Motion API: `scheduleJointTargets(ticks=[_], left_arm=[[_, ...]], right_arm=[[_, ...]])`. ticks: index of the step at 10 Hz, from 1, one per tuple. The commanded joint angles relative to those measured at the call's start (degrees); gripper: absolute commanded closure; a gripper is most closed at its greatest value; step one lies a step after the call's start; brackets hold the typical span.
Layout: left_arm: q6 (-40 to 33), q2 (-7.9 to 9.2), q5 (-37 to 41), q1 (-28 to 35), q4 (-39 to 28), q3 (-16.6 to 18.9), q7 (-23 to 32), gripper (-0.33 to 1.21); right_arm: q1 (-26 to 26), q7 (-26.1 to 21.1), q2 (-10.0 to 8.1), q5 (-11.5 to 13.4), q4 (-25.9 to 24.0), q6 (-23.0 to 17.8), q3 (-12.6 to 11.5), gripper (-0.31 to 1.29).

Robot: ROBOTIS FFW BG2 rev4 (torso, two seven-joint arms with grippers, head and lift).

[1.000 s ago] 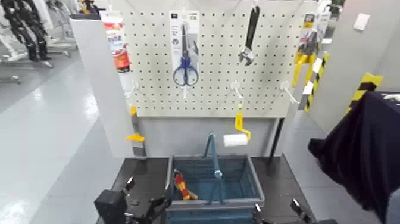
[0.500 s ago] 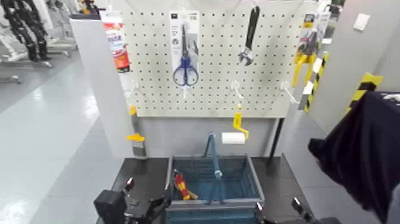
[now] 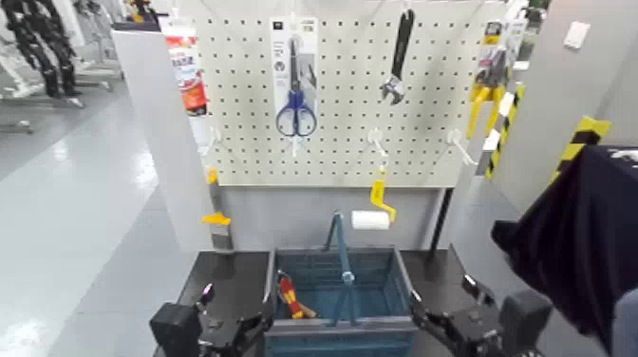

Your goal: Put the yellow roller into the crate.

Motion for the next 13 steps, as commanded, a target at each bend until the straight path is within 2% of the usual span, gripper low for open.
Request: scheduleJointTargets(ticks=[1, 4, 7, 9, 11, 13], left_arm=[[-0.1, -0.03, 0.0, -0.1, 0.0, 0.1, -0.1, 0.09], [-0.1, -0.12, 0.0, -0.1, 0.1, 0.1, -0.2, 0.09], [-0.2, -0.20, 0.0, -0.3, 0.2, 0.1, -0.3, 0.09], [-0.3, -0.29, 0.0, -0.3, 0.3, 0.1, -0.3, 0.09], [-0.4, -0.29, 0.0, -0.5, 0.6, 0.1, -0.3, 0.09], [-0.4, -0.29, 0.0, -0.8, 0.8, 0.0, -0.4, 0.09]], right_arm=[[-6.6, 3.5, -2.04, 1.0, 2.5, 4.3, -0.1, 0.11], [-13.3, 7.0, -4.68, 0.8, 7.4, 5.4, 0.1, 0.11], [-19.3, 9.1, -6.52, -0.4, 13.0, 3.7, 1.2, 0.11], [-23.3, 10.4, -7.14, -1.0, 17.8, 2.1, 2.3, 0.11], [-27.1, 11.0, -7.40, -2.2, 24.7, -1.8, 4.0, 0.11], [-30.7, 11.6, -7.58, -2.4, 30.0, -4.1, 5.4, 0.11]])
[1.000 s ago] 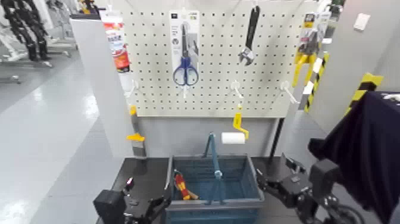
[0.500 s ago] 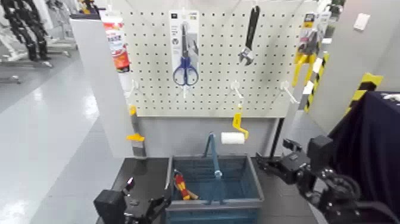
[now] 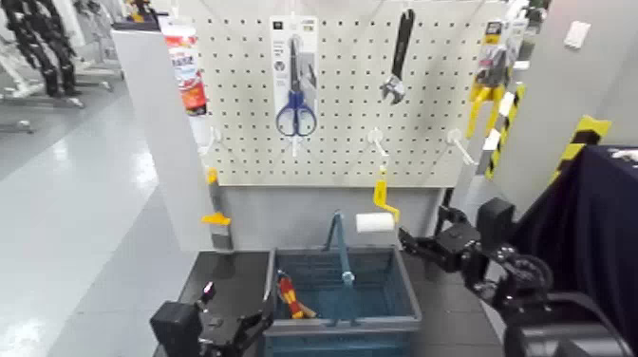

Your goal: Put the yellow roller into the crate.

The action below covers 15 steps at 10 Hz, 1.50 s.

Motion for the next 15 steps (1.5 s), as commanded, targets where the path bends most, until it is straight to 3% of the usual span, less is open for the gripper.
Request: scheduleJointTargets(ticks=[1, 4, 7, 8, 13, 15], left_arm=[[-0.3, 0.00, 0.0, -0.4, 0.3, -0.1, -0.1, 0.09], [-0.7, 0.00, 0.1, -0.8, 0.9, -0.4, -0.2, 0.10], [-1.1, 0.09, 0.1, -1.2, 1.0, -0.7, -0.3, 0.10], [-1.2, 0.09, 0.1, -1.3, 1.1, -0.7, -0.3, 0.10], [-1.3, 0.09, 0.3, -1.8, 1.5, -1.4, -0.3, 0.11], [-1.3, 0.09, 0.3, -1.9, 1.5, -1.5, -0.3, 0.11]], right_arm=[[-5.5, 1.1, -0.28, -0.6, 7.6, -2.8, 2.3, 0.11], [-11.6, 2.9, -0.98, -3.0, 15.7, -5.8, 5.9, 0.11], [-17.3, 5.5, 0.87, -3.5, 25.4, -10.0, 8.2, 0.11], [-18.9, 6.2, 1.92, -3.4, 28.3, -11.4, 8.2, 0.11], [-24.5, 7.8, 2.98, -2.9, 36.8, -14.1, 8.2, 0.12], [-26.4, 9.8, 3.94, -2.9, 41.1, -15.5, 7.1, 0.20]])
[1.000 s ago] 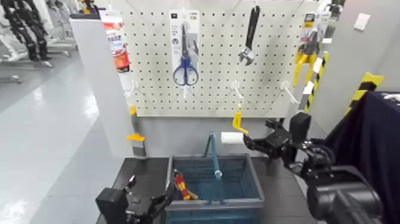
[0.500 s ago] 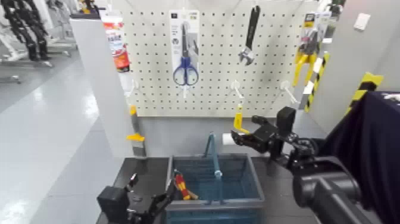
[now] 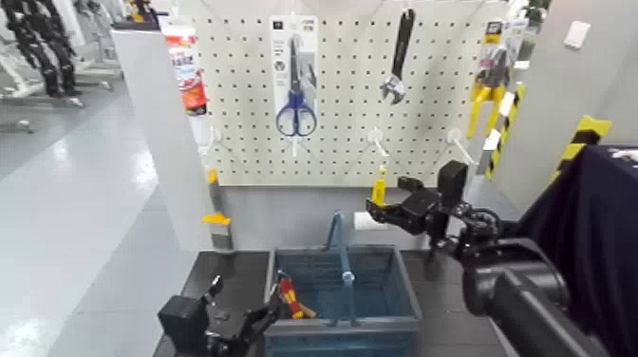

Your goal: Put the yellow roller into the crate.

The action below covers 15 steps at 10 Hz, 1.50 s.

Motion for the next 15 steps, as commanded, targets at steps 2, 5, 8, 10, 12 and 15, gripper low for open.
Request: scheduleJointTargets(ticks=[2, 5, 8, 10, 12, 15], left_arm=[[0.0, 0.02, 0.0, -0.4, 0.0, -0.5, 0.0, 0.11], [0.0, 0.02, 0.0, -0.3, 0.0, -0.4, 0.0, 0.11], [0.0, 0.02, 0.0, -0.2, 0.0, -0.3, 0.0, 0.11], [0.0, 0.02, 0.1, -0.2, 0.0, -0.3, -0.1, 0.11], [0.0, 0.02, 0.1, -0.1, 0.0, -0.2, 0.0, 0.11], [0.0, 0.02, 0.1, 0.1, 0.0, 0.1, -0.1, 0.11]], right_arm=[[-2.0, 1.0, 1.07, -0.1, 4.3, -0.7, -0.7, 0.53], [-2.0, 0.3, 1.34, -0.6, 4.0, 0.2, 0.3, 1.08], [-2.0, 0.1, 1.43, -0.3, 3.7, -0.2, 0.8, 1.21], [-1.9, 0.1, 1.43, -0.8, 3.7, -0.9, 0.7, 1.24], [-1.6, 0.4, 1.43, -1.6, 3.7, -0.9, 0.5, 1.24], [-0.5, 1.2, 1.43, -2.4, 2.0, -0.8, 0.3, 1.24]])
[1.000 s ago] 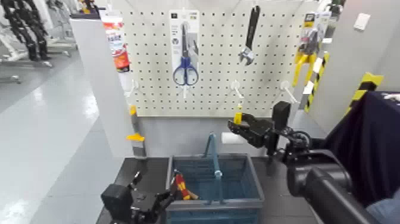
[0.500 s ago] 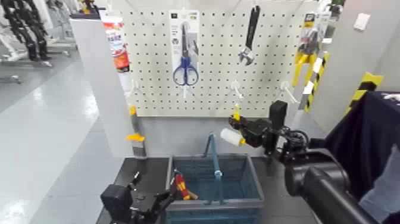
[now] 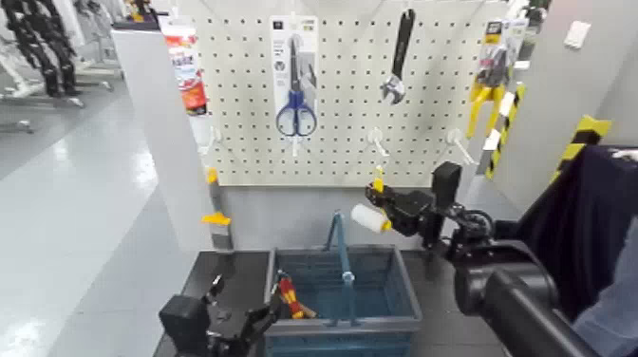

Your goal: Put the yellow roller into the crate.

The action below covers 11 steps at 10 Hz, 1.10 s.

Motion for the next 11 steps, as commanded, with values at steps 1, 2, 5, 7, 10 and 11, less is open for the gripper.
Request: scheduleJointTargets(ticks=[1, 2, 5, 7, 10, 11], left_arm=[[0.0, -0.09, -0.1, 0.3, -0.1, 0.3, 0.0, 0.11], [0.0, -0.09, -0.1, 0.4, -0.1, 0.4, 0.0, 0.11], [0.0, 0.00, 0.0, 0.6, -0.2, 0.6, 0.0, 0.11], [0.0, 0.09, 0.0, 0.6, -0.2, 0.7, -0.1, 0.11], [0.0, 0.27, 0.0, 0.6, -0.2, 0.7, -0.1, 0.11], [0.0, 0.27, 0.0, 0.6, -0.2, 0.7, -0.1, 0.11]], right_arm=[[1.8, 0.3, -0.09, -0.9, -3.2, 0.6, -0.2, 1.24], [2.9, 0.2, -0.35, -1.2, -5.8, 1.2, -0.3, 1.24], [6.7, 0.0, -0.97, -1.9, -14.2, 4.7, -0.7, 1.24], [9.0, -0.5, -1.06, -2.5, -18.9, 6.2, -0.9, 1.24], [12.9, -1.8, -1.58, -2.1, -27.5, 9.8, -1.3, 1.24], [14.4, -2.0, -1.58, -2.0, -30.3, 11.4, -2.2, 1.24]])
